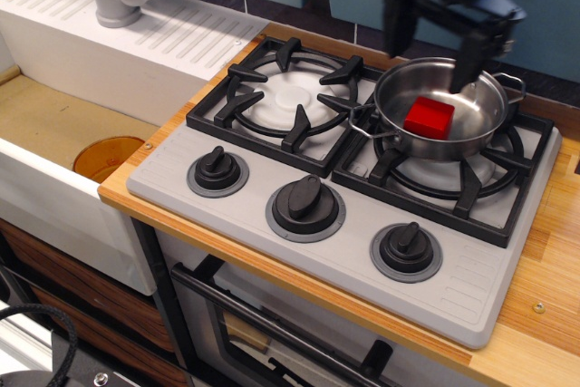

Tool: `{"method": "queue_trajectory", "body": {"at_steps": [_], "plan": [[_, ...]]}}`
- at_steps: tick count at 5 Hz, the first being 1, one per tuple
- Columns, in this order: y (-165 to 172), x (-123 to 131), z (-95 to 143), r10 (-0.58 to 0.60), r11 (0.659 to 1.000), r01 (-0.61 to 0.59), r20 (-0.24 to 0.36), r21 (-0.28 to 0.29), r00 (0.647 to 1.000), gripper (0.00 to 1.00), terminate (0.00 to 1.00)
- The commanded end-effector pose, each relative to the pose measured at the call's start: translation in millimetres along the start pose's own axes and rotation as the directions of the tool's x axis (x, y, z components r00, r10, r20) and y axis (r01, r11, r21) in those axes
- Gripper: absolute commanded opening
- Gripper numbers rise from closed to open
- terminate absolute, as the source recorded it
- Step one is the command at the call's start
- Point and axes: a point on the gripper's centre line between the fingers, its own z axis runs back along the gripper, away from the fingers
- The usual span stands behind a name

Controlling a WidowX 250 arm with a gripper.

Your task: Put redcube in pan and put pan on stove

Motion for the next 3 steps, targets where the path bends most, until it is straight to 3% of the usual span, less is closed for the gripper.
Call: {"method": "queue_trajectory", "body": {"at_steps": [1, 3], "plan": [[29.6, -7.8, 24.9, -0.004, 1.000, 0.001, 0.123, 0.023, 0.992, 1.00, 0.00], [30.9, -14.2, 2.0, 0.007, 1.000, -0.007, 0.149, -0.003, 0.989, 1.00, 0.00]]}}
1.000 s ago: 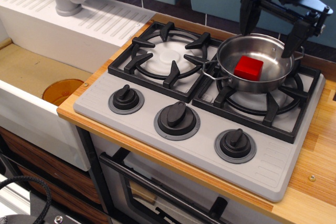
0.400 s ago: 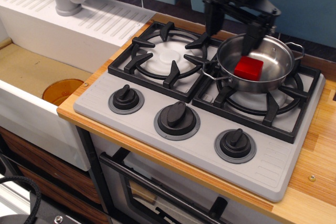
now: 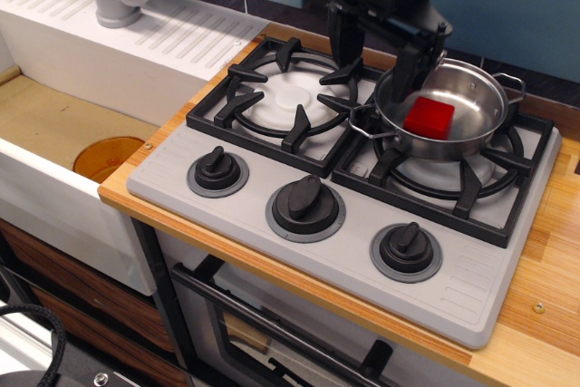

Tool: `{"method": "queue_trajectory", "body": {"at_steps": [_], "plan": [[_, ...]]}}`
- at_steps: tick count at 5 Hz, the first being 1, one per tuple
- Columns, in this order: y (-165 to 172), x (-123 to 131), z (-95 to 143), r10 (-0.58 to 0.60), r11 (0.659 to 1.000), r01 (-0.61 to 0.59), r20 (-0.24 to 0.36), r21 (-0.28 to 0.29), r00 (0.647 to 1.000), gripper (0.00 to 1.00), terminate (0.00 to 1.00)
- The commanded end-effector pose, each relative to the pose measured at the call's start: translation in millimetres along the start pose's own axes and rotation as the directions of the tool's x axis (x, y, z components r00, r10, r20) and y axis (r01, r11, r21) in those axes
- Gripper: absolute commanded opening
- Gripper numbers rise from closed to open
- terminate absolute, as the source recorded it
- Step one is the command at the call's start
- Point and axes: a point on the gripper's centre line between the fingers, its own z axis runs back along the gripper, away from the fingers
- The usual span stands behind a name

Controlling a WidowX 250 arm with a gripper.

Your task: Put redcube in pan and put pan on stove

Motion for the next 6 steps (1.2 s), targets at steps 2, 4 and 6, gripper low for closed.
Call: {"method": "queue_trajectory", "body": {"at_steps": [2, 4, 6], "plan": [[-7.8, 10.8, -4.4, 0.022, 1.000, -0.020, 0.126, -0.016, 0.992, 1.00, 0.00], [-11.2, 19.4, -6.5, 0.017, 0.999, -0.014, 0.123, -0.029, 0.992, 1.00, 0.00], [-18.4, 19.3, -22.3, 0.016, 0.998, -0.009, 0.134, -0.058, 0.991, 1.00, 0.00]]}}
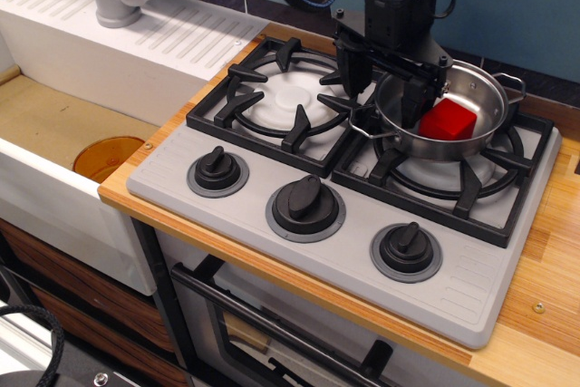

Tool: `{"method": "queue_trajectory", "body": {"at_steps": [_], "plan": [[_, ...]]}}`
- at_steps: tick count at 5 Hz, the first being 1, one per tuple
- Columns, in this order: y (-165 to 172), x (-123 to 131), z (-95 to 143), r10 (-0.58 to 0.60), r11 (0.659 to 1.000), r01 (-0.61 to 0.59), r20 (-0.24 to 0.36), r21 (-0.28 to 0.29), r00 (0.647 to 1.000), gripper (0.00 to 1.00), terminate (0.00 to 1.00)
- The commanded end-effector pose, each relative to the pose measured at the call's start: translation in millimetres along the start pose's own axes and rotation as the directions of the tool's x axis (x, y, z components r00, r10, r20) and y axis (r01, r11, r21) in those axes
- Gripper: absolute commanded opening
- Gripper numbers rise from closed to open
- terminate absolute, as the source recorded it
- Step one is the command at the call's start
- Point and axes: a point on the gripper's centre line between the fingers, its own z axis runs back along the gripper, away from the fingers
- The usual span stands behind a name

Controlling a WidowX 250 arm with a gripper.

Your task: Put redcube in pan and put pan on stove

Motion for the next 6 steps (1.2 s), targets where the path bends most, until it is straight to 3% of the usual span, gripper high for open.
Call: {"method": "queue_trajectory", "body": {"at_steps": [1, 2, 3, 6], "plan": [[-6.4, 5.8, -8.6, -0.003, 1.000, 0.004, 0.079, -0.011, 0.997, 1.00, 0.00], [-9.1, 1.0, -15.7, 0.002, 1.000, -0.001, 0.082, -0.010, 0.997, 1.00, 0.00], [-14.2, -3.1, -17.7, 0.020, 1.000, -0.020, 0.068, 0.000, 0.998, 0.00, 0.00], [-14.8, -4.6, 0.3, -0.001, 1.000, 0.001, 0.030, 0.014, 1.000, 0.00, 0.00]]}}
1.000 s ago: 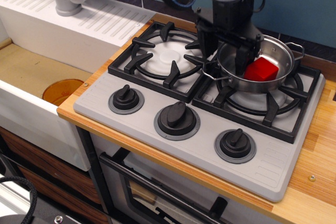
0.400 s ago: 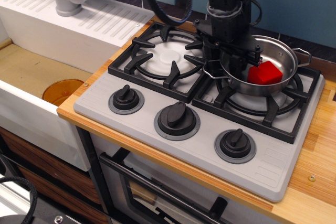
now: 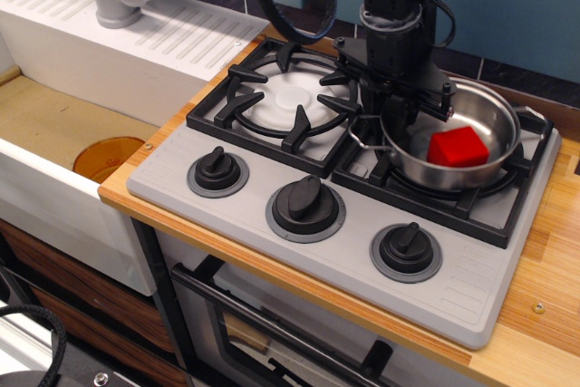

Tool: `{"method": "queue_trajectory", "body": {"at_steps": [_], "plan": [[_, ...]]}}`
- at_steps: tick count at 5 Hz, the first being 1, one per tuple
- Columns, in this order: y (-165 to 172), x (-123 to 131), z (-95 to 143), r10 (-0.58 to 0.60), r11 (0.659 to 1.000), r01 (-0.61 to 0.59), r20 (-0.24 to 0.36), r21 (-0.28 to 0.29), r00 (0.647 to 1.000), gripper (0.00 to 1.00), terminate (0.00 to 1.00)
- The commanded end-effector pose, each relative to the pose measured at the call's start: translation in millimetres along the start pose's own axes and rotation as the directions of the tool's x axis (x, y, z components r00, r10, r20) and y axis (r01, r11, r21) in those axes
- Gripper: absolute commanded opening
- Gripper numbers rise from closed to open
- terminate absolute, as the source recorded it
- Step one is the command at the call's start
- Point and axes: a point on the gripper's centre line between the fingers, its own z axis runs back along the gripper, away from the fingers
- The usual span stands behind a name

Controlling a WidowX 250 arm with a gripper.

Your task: Put redcube in pan and put pan on stove

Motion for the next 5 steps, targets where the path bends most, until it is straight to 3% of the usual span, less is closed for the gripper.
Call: {"method": "queue_trajectory", "body": {"at_steps": [1, 3, 5], "plan": [[-4.6, 6.1, 28.5, -0.026, 0.999, 0.026, 0.018, 0.029, 0.999, 0.00, 0.00], [-14.5, 3.9, 66.5, -0.008, 0.998, 0.009, -0.021, 0.057, 1.000, 0.00, 0.00], [8.3, 13.3, 99.8, -0.049, 0.995, 0.053, -0.055, 0.082, 0.997, 0.00, 0.00]]}}
